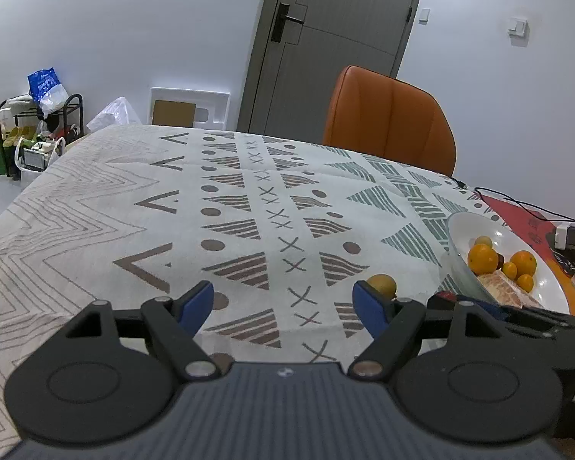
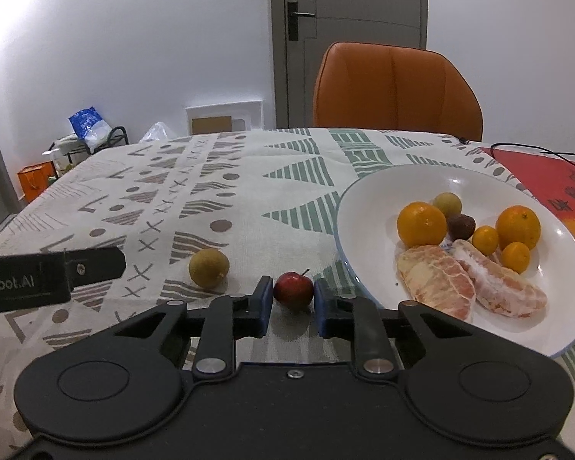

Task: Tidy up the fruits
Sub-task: 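Close right gripper on red plum while left gripper closes on yellow plum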

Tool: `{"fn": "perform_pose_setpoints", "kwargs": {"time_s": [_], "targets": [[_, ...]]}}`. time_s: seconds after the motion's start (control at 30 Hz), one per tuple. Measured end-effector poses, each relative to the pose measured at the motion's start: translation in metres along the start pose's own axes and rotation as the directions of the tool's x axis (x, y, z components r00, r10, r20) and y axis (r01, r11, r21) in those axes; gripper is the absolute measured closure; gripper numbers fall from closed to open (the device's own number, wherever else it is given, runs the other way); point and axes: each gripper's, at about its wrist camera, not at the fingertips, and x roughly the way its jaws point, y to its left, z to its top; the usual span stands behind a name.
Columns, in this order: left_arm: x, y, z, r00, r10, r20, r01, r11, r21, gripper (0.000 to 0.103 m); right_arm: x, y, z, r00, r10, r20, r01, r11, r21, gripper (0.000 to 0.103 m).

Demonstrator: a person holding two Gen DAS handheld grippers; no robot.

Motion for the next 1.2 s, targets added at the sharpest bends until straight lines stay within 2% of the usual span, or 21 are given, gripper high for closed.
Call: {"fn": "perform_pose_setpoints", "kwargs": {"time_s": [0.63,0.9,1.2], "targets": [[0.009,-0.024,0.005,0.999,-0.033,-0.004,0.033,0.999,0.025,0.031,-0.025,-0.017,0.016,0.993,0.094,0.066,-0.097,0.994,0.043,0.082],[0.022,-0.039,0.006,0.999,-0.045,-0.027,0.046,0.998,0.04,0.041,-0.036,-0.031,0.021,0.989,0.109,0.097,-0.115,0.991,0.065,0.082],[0.041,-0.053,0.004,0.997,-0.05,-0.064,0.053,0.997,0.047,0.056,-0.048,-0.056,0.024,0.989,0.073,0.126,-0.085,0.992,0.096,0.082]]}}
